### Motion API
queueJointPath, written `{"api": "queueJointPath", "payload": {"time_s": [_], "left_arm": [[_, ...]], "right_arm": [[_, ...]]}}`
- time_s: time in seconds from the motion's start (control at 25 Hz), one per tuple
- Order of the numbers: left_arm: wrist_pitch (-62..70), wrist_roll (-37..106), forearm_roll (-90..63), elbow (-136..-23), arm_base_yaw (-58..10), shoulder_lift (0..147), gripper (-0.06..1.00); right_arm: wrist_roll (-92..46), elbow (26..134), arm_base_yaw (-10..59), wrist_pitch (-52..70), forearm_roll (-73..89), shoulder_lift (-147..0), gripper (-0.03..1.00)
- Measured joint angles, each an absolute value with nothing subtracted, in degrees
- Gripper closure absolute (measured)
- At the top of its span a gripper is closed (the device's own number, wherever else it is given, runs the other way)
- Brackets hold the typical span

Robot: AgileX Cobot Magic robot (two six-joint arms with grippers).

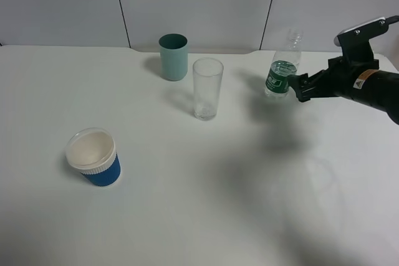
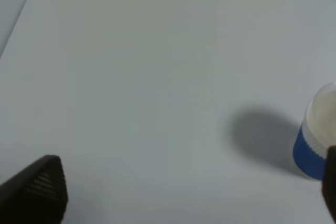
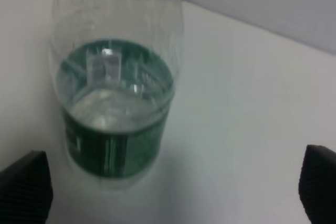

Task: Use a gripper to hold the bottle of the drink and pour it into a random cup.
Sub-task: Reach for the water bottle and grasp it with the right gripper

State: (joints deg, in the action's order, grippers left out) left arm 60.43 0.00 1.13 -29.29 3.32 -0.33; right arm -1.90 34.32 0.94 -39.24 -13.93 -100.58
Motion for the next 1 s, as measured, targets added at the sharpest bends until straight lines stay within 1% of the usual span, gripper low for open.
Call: {"api": "queueJointPath", "payload": {"time_s": [0.6, 0.84, 1.0], "left_arm": [[60.43, 0.00, 1.13, -29.29, 3.32, -0.33, -0.04], [60.43, 0.00, 1.13, -29.29, 3.32, -0.33, -0.04], [60.43, 0.00, 1.13, -29.29, 3.32, -0.33, -0.04]], "right_arm": [[0.00, 44.40, 0.94, -38.66, -19.17, -112.36, 0.04], [0.00, 46.57, 0.94, -43.37, -22.90, -116.00, 0.04], [1.29, 46.69, 0.94, -48.94, -25.48, -117.43, 0.04]]}}
